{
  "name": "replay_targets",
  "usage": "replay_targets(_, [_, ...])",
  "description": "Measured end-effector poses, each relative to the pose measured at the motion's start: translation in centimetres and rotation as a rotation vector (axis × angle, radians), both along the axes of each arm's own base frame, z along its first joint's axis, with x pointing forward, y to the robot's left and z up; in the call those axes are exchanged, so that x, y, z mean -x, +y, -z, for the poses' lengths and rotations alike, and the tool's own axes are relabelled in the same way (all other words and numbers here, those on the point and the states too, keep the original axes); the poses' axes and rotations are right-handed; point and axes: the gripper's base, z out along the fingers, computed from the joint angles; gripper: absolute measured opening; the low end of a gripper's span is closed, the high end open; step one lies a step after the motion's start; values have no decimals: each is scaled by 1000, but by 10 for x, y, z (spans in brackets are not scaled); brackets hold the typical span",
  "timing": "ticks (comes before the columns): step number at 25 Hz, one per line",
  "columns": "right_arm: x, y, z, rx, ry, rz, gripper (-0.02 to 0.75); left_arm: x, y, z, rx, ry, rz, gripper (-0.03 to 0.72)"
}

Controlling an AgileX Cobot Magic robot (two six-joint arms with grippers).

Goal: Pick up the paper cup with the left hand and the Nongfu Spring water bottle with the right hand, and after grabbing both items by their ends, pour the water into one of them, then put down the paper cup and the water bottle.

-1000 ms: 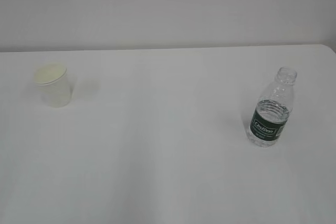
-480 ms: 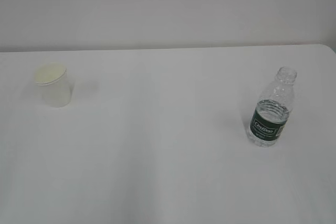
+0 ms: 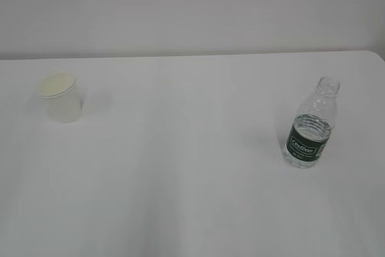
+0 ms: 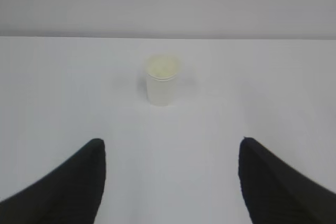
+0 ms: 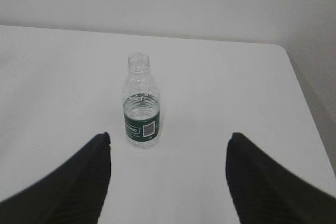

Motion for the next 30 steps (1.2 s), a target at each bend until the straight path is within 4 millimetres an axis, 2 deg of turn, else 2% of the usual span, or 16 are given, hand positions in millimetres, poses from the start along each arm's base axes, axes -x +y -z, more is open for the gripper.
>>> replay_targets(13, [-28,2,-7,6,-6,-2,515,-31,3,-3,9,13,-26,564])
replay_targets(30, [-70,5,-13,21,-42,-9,514,-60,9,-5,-40,-21,-64,540])
